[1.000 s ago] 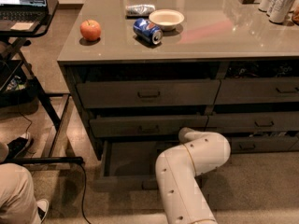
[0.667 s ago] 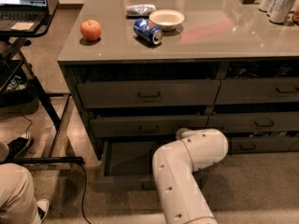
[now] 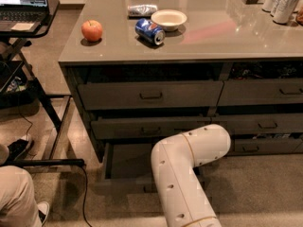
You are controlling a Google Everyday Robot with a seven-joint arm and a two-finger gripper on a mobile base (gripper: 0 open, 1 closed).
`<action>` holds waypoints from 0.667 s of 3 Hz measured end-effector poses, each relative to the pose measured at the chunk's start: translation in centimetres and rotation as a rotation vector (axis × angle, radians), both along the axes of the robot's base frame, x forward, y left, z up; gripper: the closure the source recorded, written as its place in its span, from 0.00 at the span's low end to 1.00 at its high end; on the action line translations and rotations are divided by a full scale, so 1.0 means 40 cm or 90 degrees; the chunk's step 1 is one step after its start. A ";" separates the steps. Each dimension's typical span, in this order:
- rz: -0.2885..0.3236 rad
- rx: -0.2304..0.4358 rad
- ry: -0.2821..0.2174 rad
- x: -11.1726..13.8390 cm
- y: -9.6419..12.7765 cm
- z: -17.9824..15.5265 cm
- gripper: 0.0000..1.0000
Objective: Open bottom drawer
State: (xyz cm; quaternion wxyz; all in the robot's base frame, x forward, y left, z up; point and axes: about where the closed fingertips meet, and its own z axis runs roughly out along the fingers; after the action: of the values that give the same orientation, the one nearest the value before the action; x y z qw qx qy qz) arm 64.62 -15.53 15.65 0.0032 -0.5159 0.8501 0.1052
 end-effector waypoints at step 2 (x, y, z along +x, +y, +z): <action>0.009 -0.022 -0.096 -0.011 -0.001 0.170 1.00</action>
Offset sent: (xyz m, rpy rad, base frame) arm -0.1224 -0.0491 0.1236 -0.1376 -0.1003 0.0050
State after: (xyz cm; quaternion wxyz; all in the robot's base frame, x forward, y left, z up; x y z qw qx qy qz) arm 64.20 -15.56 22.46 0.0574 -0.5284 0.8455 0.0513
